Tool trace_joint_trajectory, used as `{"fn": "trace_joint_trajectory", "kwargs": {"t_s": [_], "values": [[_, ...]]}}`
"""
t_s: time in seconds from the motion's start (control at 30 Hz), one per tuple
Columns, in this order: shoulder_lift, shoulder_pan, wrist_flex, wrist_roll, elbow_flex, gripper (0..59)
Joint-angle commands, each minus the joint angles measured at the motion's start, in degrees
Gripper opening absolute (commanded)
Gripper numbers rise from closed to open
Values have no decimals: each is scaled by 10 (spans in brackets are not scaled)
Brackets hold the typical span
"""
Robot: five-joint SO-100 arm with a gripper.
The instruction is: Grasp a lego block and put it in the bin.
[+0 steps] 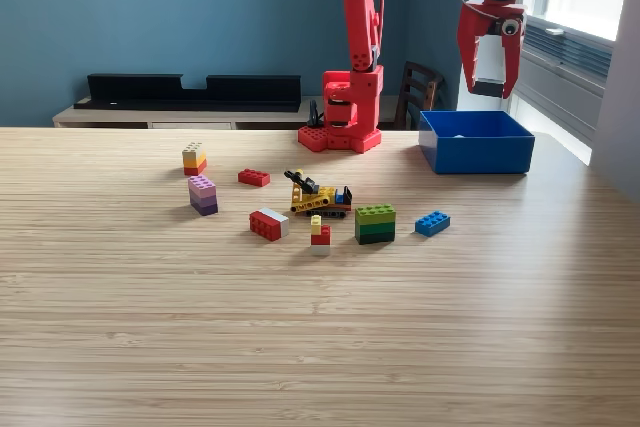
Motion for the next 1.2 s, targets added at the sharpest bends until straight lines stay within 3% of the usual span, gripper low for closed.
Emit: {"fn": "trace_joint_trajectory", "kwargs": {"t_s": [0.03,0.13,0.27,0.33,0.5,0.6,0.87,1.2], "values": [[40,-5,8,6,-10,452],[42,-5,8,7,-10,483],[44,-4,8,8,-11,455],[44,1,7,7,-14,383],[40,56,3,22,-30,98],[40,123,-1,26,-36,13],[46,372,-1,10,-35,1],[47,738,-80,-134,-39,1]]}}
